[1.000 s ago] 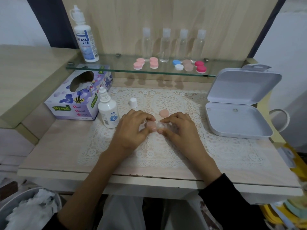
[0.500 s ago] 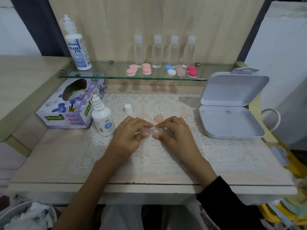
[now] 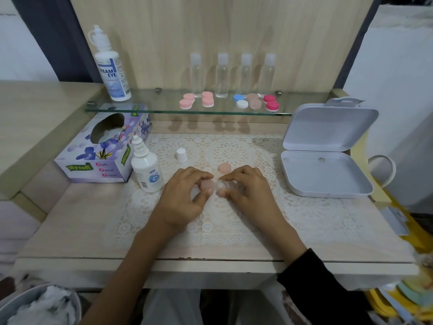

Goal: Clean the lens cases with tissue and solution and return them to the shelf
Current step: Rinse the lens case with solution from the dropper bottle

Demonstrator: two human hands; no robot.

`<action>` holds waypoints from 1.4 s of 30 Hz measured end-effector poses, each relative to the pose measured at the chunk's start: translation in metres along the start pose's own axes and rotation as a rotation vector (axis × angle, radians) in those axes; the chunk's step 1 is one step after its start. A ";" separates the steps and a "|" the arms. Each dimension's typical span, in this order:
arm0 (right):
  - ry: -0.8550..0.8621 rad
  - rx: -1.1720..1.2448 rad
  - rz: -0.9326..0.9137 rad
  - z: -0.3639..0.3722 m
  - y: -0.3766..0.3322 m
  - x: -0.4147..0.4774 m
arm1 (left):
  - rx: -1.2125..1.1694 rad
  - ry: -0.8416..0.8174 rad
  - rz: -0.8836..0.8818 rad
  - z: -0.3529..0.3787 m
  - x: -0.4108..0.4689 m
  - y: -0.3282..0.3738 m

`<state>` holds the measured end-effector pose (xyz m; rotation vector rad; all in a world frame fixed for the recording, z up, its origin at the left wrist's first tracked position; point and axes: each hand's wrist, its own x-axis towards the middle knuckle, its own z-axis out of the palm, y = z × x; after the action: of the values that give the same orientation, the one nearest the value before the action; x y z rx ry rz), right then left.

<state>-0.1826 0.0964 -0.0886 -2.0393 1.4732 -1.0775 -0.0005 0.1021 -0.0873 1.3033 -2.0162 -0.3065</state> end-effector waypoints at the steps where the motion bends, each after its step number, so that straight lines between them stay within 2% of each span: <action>1: -0.003 0.021 0.012 0.000 0.000 -0.001 | -0.008 -0.004 -0.008 0.000 0.000 0.000; 5: 0.050 0.322 0.152 -0.008 -0.004 0.001 | -0.038 0.003 -0.009 -0.001 0.000 0.001; 14: -0.076 -0.274 -0.072 -0.006 0.004 0.027 | -0.042 -0.003 -0.004 -0.001 0.001 -0.001; 19: 0.008 -0.198 -0.049 -0.006 0.003 0.023 | -0.064 -0.007 -0.003 -0.001 0.000 -0.002; 28: 0.007 0.106 -0.092 -0.006 0.006 0.004 | -0.091 -0.001 0.005 -0.001 0.000 -0.004; 35: -0.072 0.027 -0.115 -0.004 0.004 0.000 | -0.091 0.012 0.014 -0.001 0.001 -0.002; 42: -0.062 -0.075 -0.160 -0.003 0.004 -0.001 | -0.095 0.010 0.014 -0.001 0.001 -0.004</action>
<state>-0.1876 0.0960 -0.0896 -2.2545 1.3575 -1.0234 0.0024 0.0997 -0.0886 1.2296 -1.9771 -0.3840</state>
